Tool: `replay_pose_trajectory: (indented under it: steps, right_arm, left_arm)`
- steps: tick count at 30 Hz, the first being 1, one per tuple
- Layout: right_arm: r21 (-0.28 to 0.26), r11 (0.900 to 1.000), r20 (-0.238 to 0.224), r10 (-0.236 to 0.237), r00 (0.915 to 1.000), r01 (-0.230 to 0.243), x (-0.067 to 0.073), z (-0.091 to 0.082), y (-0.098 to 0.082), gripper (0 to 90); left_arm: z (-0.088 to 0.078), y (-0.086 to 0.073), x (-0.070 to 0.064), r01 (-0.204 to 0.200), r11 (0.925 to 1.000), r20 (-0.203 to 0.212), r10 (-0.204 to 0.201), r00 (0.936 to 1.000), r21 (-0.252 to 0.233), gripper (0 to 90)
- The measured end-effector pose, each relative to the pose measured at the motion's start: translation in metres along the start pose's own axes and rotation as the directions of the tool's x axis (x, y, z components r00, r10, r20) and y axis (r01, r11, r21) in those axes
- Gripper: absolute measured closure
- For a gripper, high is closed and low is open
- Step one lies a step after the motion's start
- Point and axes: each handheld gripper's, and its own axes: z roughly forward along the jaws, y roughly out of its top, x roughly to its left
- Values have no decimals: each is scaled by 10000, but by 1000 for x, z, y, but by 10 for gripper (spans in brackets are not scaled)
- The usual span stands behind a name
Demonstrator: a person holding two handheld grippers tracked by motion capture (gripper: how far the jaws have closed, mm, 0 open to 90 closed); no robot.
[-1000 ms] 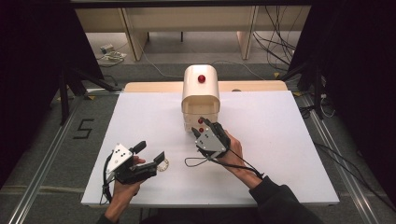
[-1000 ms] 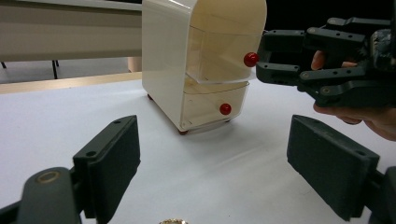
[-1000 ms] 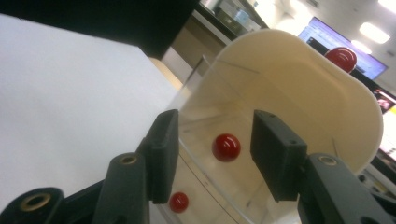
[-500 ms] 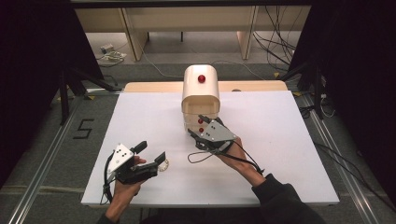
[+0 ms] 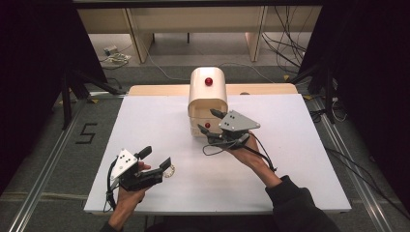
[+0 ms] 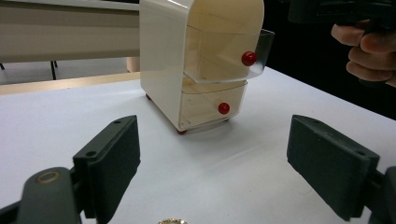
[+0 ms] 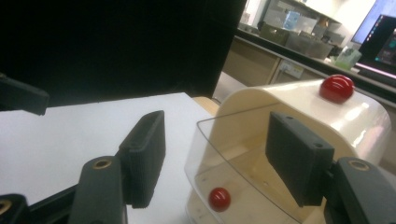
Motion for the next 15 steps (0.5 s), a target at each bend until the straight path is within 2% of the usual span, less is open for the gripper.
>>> replay_pose_trajectory:
  steps: [9,15]
  right_arm:
    - [435,9964,-241,737,9970,-726,-20,3,-1,385]
    - [818,9923,-456,970,9942,-931,-27,8,0,407]
  left_arm:
    - [0,-1,0,0,10000,-4,0,10000,-11,165]
    - [0,-1,0,-32,10000,-2,32,10000,27,165]
